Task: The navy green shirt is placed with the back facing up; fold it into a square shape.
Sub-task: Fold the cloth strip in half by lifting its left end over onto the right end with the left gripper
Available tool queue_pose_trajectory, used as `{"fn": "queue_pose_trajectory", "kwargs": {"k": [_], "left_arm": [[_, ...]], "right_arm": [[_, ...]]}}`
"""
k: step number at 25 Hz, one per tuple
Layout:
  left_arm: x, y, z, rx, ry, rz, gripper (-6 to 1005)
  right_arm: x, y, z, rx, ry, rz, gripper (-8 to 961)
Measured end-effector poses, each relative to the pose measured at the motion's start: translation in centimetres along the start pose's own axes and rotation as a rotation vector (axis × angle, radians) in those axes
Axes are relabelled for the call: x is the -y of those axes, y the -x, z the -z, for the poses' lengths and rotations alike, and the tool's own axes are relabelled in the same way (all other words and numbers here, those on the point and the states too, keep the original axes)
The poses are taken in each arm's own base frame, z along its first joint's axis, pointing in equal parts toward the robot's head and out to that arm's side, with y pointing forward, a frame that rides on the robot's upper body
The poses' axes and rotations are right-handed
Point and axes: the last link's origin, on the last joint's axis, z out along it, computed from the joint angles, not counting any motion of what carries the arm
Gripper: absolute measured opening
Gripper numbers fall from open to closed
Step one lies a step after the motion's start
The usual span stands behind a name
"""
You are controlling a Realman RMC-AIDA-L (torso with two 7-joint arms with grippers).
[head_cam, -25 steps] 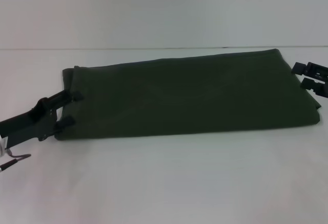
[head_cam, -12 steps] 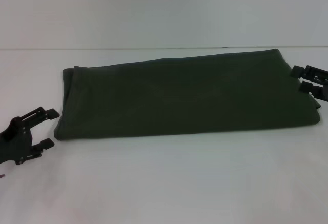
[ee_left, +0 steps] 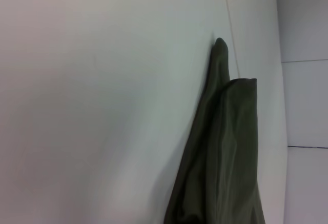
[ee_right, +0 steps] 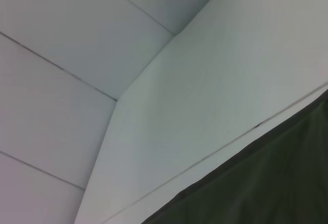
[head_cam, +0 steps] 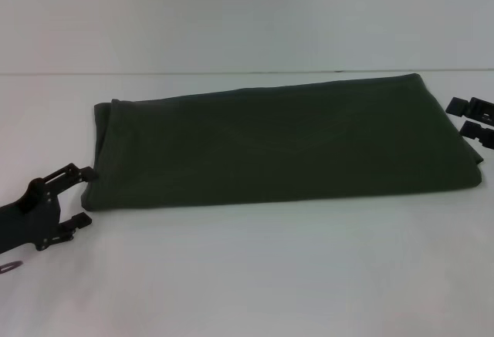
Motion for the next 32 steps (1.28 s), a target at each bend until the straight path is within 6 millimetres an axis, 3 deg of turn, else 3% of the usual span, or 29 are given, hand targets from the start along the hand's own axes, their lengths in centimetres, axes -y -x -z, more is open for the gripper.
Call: {"fn": "queue_pose_trajectory", "kwargs": {"k": [9, 19, 32], "left_arm": [[-0.6, 0.3, -1.5, 0.026, -0.012, -0.007, 911], [-0.5, 0.3, -1.4, 0.025, -0.02, 0.006, 904], [-1.5, 0.1, -3.5, 0.023, -0.043, -0.025, 896]], "right_arm": [[0.5, -0.3, 0.2, 0.01, -0.013, -0.023, 795], [0.9, -0.2, 0.7, 0.029, -0.021, -0.034, 794], [1.0, -0.3, 0.7, 0.03, -0.025, -0.036, 795]]}}
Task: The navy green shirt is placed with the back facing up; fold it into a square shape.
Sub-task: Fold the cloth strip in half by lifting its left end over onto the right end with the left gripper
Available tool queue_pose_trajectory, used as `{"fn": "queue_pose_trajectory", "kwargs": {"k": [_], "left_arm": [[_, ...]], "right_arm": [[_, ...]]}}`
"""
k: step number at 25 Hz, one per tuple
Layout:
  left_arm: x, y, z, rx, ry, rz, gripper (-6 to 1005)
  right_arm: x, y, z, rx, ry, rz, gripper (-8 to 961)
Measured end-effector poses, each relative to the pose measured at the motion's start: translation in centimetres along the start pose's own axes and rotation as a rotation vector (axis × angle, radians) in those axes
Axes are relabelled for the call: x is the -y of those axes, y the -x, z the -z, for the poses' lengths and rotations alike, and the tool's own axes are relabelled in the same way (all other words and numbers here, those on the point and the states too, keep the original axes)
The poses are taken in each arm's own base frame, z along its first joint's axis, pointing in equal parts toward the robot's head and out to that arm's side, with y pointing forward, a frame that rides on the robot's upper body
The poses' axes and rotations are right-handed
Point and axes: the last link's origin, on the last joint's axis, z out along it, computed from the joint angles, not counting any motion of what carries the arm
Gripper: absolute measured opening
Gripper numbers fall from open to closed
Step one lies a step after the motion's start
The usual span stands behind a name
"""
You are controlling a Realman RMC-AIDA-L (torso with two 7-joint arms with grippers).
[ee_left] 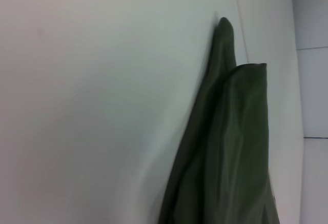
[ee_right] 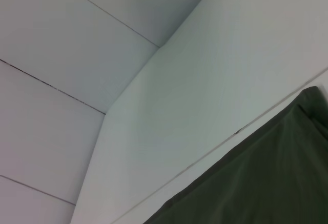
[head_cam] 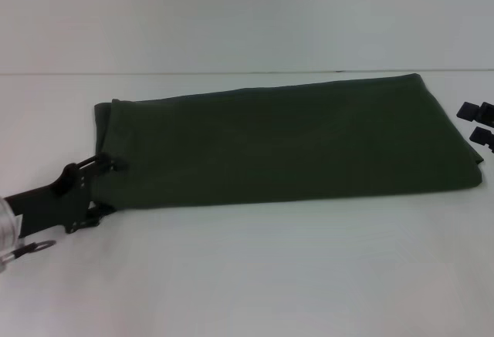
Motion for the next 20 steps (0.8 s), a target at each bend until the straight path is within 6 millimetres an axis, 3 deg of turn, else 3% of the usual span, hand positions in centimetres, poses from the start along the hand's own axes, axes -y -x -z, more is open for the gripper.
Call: {"fn": "queue_pose_trajectory", "kwargs": {"k": [4, 8, 14, 20], "left_arm": [[-1.4, 0.0, -0.7, -0.002, 0.056, -0.066, 893], [-2.7, 0.3, 0.1, -0.005, 0.192, -0.127, 890], [-0.4, 0.8, 0.9, 0.011, 0.119, -0.041, 886], [0.3, 1.3, 0.7, 0.03, 0.083, -0.009, 883]], "right_arm": [[0.0, 0.0, 0.0, 0.001, 0.0, -0.001, 795], [0.1, -0.1, 0.1, 0.003, -0.001, -0.007, 795], [0.3, -0.2, 0.1, 0.007, -0.008, -0.018, 794], [0.3, -0.2, 0.1, 0.01, -0.007, -0.019, 794]]}}
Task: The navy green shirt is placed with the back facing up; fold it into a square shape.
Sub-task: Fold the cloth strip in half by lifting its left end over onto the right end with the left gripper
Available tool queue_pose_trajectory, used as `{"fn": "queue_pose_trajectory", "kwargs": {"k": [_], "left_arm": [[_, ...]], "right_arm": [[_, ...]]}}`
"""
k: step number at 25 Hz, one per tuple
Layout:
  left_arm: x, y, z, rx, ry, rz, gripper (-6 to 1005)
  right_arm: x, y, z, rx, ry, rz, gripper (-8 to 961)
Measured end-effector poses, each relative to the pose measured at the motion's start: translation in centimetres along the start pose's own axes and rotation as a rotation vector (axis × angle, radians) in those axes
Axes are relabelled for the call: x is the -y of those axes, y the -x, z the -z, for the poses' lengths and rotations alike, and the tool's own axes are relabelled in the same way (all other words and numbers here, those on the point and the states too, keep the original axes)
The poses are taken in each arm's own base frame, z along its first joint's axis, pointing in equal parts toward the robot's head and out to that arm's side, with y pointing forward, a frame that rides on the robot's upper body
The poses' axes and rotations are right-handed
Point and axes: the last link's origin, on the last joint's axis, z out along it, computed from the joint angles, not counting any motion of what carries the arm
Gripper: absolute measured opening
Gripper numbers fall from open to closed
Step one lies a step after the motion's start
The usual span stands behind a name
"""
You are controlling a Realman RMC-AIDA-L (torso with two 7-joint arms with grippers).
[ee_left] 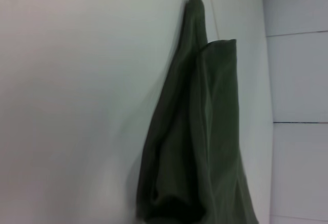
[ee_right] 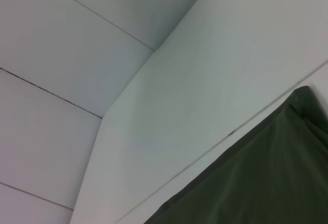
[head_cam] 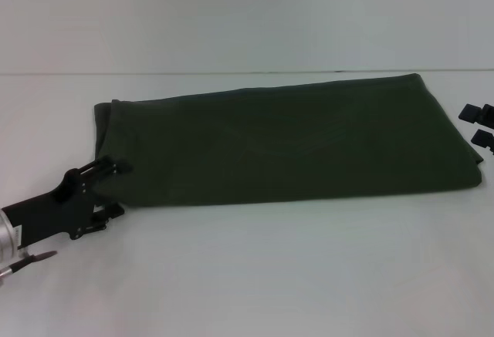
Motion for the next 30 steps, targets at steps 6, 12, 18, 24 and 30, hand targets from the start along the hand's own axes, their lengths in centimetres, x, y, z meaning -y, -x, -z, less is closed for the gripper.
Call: {"fn": "queue_pose_trajectory", "kwargs": {"k": [6, 12, 18, 24, 30], "left_arm": [[-0.3, -0.5, -1.1, 0.0, -0.056, -0.015, 879], [-0.6, -0.9, -2.0, -0.021, -0.074, -0.02, 875], [-1.2, -1.0, -2.9, -0.048, -0.067, -0.042, 871], [-1.7, -0.8, -3.6, -0.038, -0.071, -0.079, 867], [-1.6, -0.8, -3.6, -0.047, -0.066, -0.114, 863]], "right_arm": [[0.2, -0.1, 0.2, 0.002, -0.005, -0.004, 795], [0.4, -0.1, 0.5, 0.012, -0.009, -0.013, 795], [0.6, -0.3, 0.7, 0.013, -0.011, -0.018, 794], [0.6, -0.3, 0.8, 0.015, -0.009, -0.021, 795], [0.7, -0.2, 0.9, 0.021, -0.009, -0.022, 794]]}}
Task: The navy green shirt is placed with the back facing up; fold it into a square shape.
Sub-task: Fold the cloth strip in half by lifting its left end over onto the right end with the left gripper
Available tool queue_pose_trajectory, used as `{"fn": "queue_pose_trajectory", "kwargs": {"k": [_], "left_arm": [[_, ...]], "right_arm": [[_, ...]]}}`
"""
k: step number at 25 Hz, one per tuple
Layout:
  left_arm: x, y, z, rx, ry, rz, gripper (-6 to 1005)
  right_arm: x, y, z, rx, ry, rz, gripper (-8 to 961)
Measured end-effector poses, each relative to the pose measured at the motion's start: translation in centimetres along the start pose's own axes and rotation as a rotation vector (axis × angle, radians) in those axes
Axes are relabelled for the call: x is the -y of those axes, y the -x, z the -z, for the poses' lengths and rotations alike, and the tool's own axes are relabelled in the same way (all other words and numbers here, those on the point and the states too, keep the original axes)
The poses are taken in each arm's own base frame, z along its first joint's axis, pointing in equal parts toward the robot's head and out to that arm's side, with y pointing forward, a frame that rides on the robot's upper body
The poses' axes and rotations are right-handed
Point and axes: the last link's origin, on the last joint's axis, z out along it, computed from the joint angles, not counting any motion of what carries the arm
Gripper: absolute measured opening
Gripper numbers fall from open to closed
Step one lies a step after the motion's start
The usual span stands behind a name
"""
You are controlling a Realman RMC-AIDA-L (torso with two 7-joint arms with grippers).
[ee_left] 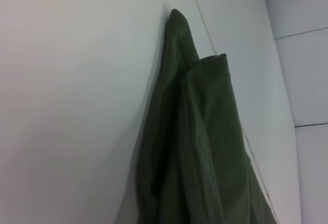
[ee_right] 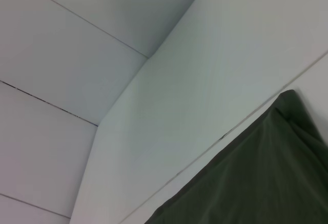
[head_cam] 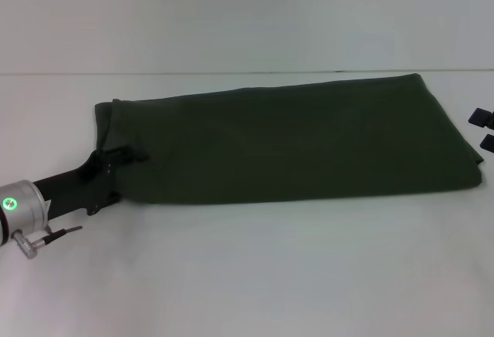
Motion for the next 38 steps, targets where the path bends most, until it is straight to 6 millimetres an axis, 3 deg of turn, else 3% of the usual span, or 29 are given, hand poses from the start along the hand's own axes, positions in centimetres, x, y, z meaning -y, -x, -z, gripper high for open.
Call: {"fn": "queue_pose_trajectory", "kwargs": {"k": [17, 21, 27, 34, 38], "left_arm": [[-0.2, -0.2, 0.1, -0.007, 0.005, -0.071, 187], [0.0, -0.7, 0.4, -0.027, -0.005, -0.127, 138], [2.7, -2.7, 3.4, -0.179, -0.089, -0.119, 65], [5.6, -3.8, 7.4, -0.341, -0.098, -0.03, 69], [6.2, -3.8, 8.3, -0.373, -0.095, -0.012, 72]], "right_arm": [[0.0, 0.2, 0.1, 0.012, 0.003, -0.005, 795], [0.0, 0.4, 0.1, 0.023, -0.001, -0.007, 795], [0.4, 0.8, 0.2, 0.048, -0.026, -0.01, 794], [0.7, 1.5, 0.5, 0.089, -0.041, -0.022, 794], [0.7, 1.7, 0.4, 0.096, -0.043, -0.023, 794]]}}
